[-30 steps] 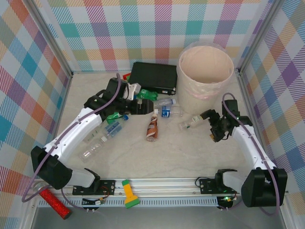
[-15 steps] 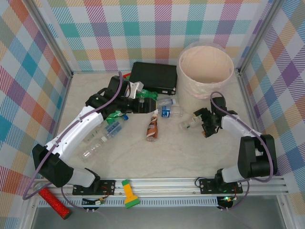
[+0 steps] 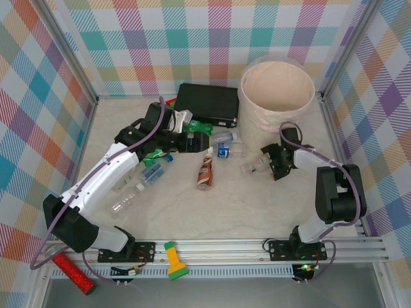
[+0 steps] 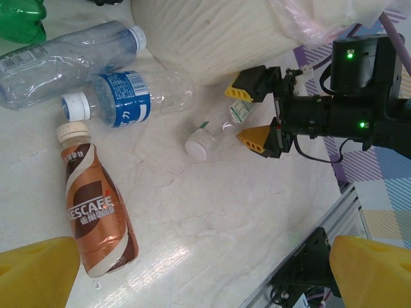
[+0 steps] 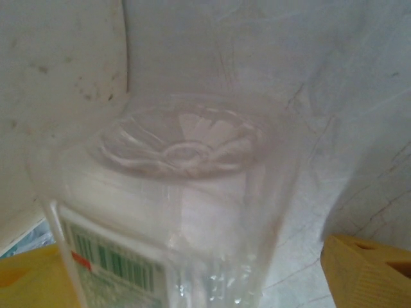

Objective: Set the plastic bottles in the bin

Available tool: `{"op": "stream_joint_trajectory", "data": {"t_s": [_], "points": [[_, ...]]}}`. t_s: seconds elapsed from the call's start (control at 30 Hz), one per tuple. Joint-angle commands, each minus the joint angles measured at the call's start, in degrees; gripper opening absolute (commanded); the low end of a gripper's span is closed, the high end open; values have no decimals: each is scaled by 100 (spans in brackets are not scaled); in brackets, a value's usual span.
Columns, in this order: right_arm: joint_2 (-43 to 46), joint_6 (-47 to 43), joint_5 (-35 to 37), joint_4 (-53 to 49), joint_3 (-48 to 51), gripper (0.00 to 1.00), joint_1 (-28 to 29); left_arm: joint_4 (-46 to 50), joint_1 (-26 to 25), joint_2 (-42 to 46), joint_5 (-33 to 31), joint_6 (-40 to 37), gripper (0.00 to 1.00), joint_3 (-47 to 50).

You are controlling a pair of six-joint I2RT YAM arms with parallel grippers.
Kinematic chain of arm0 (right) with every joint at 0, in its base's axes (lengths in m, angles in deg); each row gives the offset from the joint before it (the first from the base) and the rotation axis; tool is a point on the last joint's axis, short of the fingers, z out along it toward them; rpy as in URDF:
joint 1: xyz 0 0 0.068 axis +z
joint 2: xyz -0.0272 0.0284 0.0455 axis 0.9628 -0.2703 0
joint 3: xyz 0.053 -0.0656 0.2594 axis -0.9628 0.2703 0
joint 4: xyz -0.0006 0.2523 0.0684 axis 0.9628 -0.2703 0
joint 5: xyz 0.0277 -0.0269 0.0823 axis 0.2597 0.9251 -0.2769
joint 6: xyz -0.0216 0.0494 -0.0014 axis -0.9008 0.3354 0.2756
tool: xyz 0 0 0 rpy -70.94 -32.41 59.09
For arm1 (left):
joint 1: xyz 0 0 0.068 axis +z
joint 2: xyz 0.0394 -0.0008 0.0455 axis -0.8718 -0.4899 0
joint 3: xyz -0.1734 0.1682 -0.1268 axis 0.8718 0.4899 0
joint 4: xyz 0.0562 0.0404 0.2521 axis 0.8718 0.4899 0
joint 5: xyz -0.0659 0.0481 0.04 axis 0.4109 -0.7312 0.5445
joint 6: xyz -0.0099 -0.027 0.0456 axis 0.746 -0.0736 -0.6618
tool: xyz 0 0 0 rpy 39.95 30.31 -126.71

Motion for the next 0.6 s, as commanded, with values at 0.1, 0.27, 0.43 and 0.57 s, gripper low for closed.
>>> {"op": "stream_joint_trajectory", "data": {"t_s": [0.1, 0.27, 0.43, 0.57], "points": [[142, -154, 397, -791, -120, 85, 42, 161, -37, 189, -128, -77, 100, -86], [379, -241, 533, -1241, 133, 78, 14, 125, -37, 165, -121, -75, 100, -64], [538, -180, 438, -1249, 309, 72, 5, 100, -37, 127, -90, -85, 100, -73], [455, -313, 468, -1473, 105, 73, 2, 111, -37, 130, -87, -85, 99, -70]]}}
